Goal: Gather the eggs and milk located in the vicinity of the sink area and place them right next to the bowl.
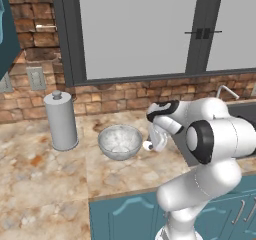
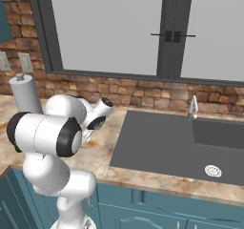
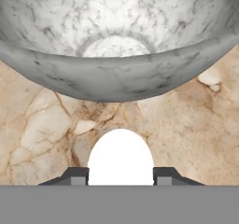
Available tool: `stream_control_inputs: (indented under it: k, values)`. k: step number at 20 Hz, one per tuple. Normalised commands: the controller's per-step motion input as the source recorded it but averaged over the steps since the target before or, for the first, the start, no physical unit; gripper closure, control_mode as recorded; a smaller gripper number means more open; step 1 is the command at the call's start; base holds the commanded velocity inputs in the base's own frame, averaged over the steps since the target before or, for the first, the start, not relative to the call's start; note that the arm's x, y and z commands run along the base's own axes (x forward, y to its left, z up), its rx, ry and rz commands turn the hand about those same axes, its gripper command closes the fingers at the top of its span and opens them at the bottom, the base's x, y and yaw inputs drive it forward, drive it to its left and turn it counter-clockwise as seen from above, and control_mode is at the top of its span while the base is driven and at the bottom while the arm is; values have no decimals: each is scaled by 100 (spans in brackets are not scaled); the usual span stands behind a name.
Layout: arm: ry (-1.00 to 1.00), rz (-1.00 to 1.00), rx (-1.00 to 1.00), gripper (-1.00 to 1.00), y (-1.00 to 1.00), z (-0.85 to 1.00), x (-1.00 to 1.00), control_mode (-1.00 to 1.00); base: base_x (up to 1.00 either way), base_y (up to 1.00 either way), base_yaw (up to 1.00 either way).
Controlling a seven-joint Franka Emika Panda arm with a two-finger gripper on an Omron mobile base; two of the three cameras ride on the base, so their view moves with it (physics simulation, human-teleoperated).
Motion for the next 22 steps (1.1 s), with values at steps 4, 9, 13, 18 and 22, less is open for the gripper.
stream_control_inputs:
  k: [4,9,13,18,22]
  values:
    - [-5,0,0,100,0,-10,4,-100,0,0,0]
    - [0,0,0,100,0,-7,9,-100,0,0,0]
    - [0,0,0,100,3,-4,18,-100,0,0,0]
    - [0,0,0,100,1,-1,17,-100,0,0,0]
    - [0,0,0,-100,0,-4,11,-100,0,0,0]
